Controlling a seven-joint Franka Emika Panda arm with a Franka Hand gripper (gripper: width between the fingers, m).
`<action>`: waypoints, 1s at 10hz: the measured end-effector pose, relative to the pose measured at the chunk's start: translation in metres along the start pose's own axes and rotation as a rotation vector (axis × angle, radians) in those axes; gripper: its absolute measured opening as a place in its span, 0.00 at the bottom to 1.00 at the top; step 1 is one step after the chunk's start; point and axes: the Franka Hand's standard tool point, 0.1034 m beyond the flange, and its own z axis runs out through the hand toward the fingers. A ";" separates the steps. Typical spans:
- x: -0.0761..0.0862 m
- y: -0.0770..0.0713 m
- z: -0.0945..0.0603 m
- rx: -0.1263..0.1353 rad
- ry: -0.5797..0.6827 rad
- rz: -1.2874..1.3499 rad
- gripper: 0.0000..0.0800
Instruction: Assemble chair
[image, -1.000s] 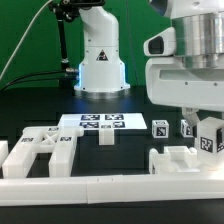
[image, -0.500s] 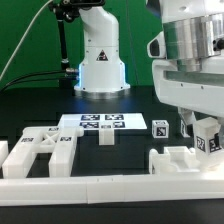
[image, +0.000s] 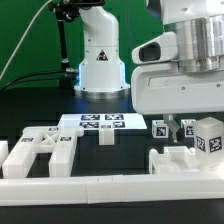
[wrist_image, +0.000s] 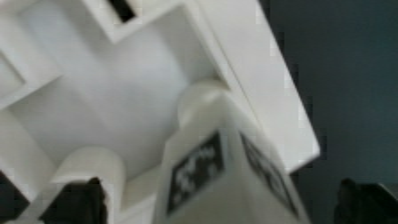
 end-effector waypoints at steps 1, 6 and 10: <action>0.001 0.001 0.000 0.000 0.001 -0.051 0.81; 0.001 -0.004 -0.001 -0.037 -0.028 -0.400 0.64; 0.000 -0.005 -0.001 -0.037 -0.026 -0.239 0.36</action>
Offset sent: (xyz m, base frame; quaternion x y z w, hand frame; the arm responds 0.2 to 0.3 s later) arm 0.0097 0.0235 0.0075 -0.0021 -0.0664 -0.3275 0.9425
